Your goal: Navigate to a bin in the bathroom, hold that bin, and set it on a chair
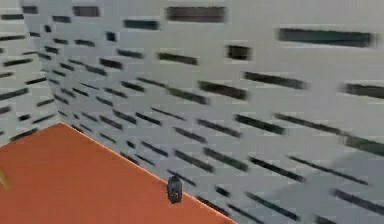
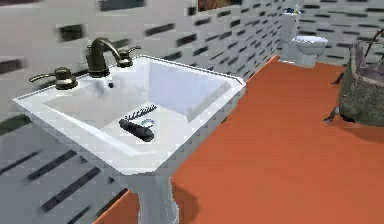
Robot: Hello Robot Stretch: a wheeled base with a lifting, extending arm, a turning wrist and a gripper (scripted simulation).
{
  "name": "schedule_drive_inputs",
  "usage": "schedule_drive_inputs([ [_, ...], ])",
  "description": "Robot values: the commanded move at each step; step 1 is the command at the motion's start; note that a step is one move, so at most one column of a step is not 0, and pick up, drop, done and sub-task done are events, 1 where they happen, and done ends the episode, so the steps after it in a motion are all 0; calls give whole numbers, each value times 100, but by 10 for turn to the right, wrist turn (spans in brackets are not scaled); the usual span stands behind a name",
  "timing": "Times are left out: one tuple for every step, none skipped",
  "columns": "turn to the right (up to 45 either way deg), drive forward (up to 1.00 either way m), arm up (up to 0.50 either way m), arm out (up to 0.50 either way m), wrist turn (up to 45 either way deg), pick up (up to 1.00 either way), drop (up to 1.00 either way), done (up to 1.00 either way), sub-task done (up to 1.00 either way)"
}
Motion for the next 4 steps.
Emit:
schedule_drive_inputs([
  [-30,0,0,0,0,0,0,0,0],
  [0,10,0,0,0,0,0,0,0],
  [180,0,0,0,0,0,0,0,0],
  [0,30,0,0,0,0,0,0,0],
])
